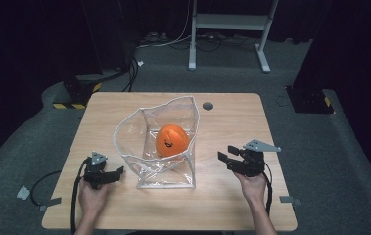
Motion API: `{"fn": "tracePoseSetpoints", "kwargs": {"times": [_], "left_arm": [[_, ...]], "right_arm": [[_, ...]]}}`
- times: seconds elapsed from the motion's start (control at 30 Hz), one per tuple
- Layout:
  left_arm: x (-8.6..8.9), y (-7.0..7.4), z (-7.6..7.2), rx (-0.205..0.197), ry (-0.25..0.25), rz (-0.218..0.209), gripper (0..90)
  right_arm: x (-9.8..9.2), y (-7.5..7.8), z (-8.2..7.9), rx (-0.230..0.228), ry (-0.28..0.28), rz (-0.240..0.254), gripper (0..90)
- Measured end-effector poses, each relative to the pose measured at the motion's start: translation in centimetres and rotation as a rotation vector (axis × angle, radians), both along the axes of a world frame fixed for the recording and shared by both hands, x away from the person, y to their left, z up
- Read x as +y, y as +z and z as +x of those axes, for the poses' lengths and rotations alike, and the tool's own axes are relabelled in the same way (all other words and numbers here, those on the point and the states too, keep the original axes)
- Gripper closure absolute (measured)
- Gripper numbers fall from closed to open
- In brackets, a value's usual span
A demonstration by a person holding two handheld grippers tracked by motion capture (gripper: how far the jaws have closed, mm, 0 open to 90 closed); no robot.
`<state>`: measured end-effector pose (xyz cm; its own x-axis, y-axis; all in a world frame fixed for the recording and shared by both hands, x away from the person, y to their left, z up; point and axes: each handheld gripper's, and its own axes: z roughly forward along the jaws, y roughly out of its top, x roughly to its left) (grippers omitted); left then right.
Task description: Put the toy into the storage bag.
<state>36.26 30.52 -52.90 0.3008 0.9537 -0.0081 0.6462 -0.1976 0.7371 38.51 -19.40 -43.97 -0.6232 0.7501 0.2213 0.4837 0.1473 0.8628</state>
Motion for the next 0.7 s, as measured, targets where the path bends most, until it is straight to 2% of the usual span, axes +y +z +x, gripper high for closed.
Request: {"fn": "tracePoseSetpoints", "kwargs": {"times": [0.7], "left_arm": [[0.0,0.0,0.0,0.000,0.000,0.000,16.6]], "right_arm": [[1.1,-1.5,0.8,0.020,-0.009,-0.046,45.3]]}}
